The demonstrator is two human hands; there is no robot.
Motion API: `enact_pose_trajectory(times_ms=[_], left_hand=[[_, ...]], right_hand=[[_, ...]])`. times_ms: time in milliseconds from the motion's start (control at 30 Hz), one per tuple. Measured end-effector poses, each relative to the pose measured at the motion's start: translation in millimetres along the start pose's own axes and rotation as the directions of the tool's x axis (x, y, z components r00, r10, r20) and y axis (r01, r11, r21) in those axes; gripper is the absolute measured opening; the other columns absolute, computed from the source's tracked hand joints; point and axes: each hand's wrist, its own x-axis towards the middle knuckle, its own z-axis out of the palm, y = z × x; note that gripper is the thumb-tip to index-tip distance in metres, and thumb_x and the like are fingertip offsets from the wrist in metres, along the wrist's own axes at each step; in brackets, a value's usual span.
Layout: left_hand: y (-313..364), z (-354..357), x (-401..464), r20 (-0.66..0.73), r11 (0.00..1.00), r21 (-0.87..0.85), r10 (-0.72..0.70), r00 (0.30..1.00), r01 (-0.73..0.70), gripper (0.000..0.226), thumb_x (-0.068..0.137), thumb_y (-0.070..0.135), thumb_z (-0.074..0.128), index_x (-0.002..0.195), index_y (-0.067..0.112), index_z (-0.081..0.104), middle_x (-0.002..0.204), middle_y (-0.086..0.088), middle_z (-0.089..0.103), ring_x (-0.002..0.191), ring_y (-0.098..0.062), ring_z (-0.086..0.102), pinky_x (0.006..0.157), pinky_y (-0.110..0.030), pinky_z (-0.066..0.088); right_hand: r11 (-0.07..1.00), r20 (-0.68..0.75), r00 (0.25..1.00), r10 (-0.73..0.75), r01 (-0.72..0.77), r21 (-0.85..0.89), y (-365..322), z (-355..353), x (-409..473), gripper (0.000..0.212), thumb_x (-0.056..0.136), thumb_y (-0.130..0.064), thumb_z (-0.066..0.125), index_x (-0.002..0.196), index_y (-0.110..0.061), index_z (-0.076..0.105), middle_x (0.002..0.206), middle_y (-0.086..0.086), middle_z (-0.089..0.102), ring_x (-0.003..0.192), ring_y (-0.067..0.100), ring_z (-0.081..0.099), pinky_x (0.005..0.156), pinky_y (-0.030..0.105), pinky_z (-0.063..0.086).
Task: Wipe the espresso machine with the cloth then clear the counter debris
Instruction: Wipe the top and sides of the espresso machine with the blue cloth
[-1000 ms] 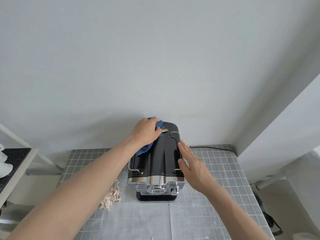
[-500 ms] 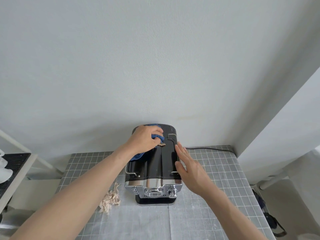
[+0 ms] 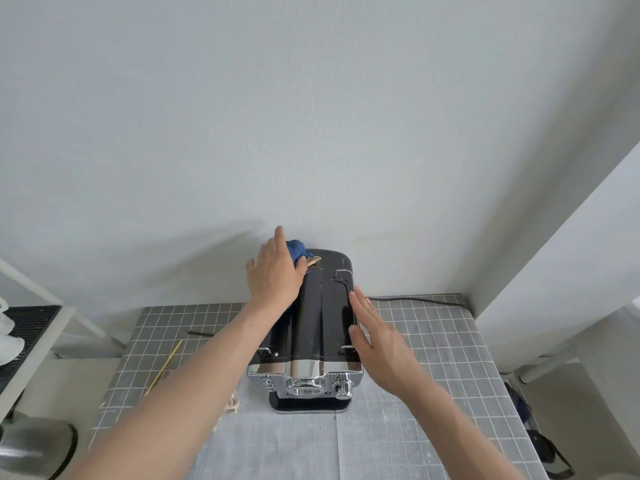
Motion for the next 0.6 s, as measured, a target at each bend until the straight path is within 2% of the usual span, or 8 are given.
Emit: enact_pose_trajectory(times_ms=[67,167,233,300,433,533,600], left_hand=[[-0.1,3.3,1.6,0.022,0.999,-0.038,-0.020,1.000,0.021,0.039,0.099,0.040,0.053,0.122,0.009,0.056,0.113,-0.009,0.065,0.102,-0.031,0.062,0.082,-0.048,0.052],[4.6,9.6,2.5,0.009,0.986,-0.062,0.157,0.987,-0.157,0.025,0.102,0.028,0.050,0.108,0.009,0.064,0.107,-0.009,0.063,0.098,-0.031,0.060,0.077,-0.043,0.049],[10.6,9.6,4.5,0.049,0.972,-0.077,0.228,0.972,-0.224,0.020,0.103,0.027,0.051,0.108,0.012,0.064,0.109,-0.007,0.061,0.092,-0.030,0.061,0.070,-0.038,0.045],[17.3,8.9,9.8,0.152,0.956,-0.077,0.293,0.944,-0.284,0.019,0.102,0.028,0.052,0.111,0.014,0.063,0.113,-0.005,0.059,0.090,-0.029,0.063,0.069,-0.038,0.046],[40.0,5.6,25.3,0.385,0.891,-0.097,0.445,0.808,-0.444,0.026,0.100,0.016,0.052,0.122,0.016,0.065,0.117,-0.008,0.064,0.101,-0.031,0.061,0.080,-0.042,0.048],[49.7,1.8,38.7,0.485,0.887,-0.179,0.456,0.746,-0.426,0.033,0.100,0.012,0.054,0.127,0.024,0.067,0.119,-0.005,0.068,0.101,-0.025,0.057,0.083,-0.037,0.046],[51.4,-0.6,47.5,0.541,0.885,-0.234,0.462,0.703,-0.402,0.033,0.099,0.013,0.057,0.125,0.029,0.070,0.122,-0.002,0.069,0.105,-0.022,0.059,0.089,-0.037,0.048]], right_hand=[[1.000,-0.002,1.000,-0.007,0.007,-0.006,0.5,-1.0,0.5,0.060,0.109,-0.023,0.036,0.163,-0.034,0.015,0.167,-0.026,0.002,0.153,-0.005,0.000,0.095,-0.011,0.012],[1.000,0.001,1.000,-0.015,0.015,-0.010,0.1,-1.8,0.2,0.060,0.108,-0.022,0.038,0.163,-0.033,0.015,0.167,-0.026,0.003,0.153,-0.005,-0.001,0.092,-0.012,0.016],[1.000,-0.001,1.000,-0.018,0.018,-0.012,-0.4,-2.4,0.0,0.060,0.108,-0.021,0.038,0.163,-0.032,0.016,0.167,-0.024,0.003,0.154,-0.004,0.001,0.093,-0.012,0.015],[1.000,-0.001,1.000,-0.016,0.016,-0.013,-0.6,-2.2,-0.4,0.060,0.108,-0.021,0.039,0.163,-0.032,0.016,0.167,-0.024,0.003,0.154,-0.004,0.002,0.094,-0.012,0.015],[1.000,0.015,1.000,-0.004,0.005,-0.021,-1.8,-3.0,-0.7,0.060,0.108,-0.023,0.038,0.163,-0.034,0.015,0.166,-0.028,0.001,0.153,-0.006,0.003,0.091,-0.010,0.022],[0.999,0.021,1.000,0.003,-0.002,-0.033,-2.9,-2.9,-0.9,0.060,0.109,-0.025,0.037,0.163,-0.035,0.014,0.166,-0.030,0.001,0.152,-0.007,0.006,0.093,-0.006,0.023],[0.999,0.019,1.000,0.001,0.000,-0.036,-3.5,-1.4,-0.7,0.060,0.109,-0.025,0.037,0.163,-0.036,0.014,0.166,-0.030,0.001,0.152,-0.006,0.007,0.105,0.004,0.024]])
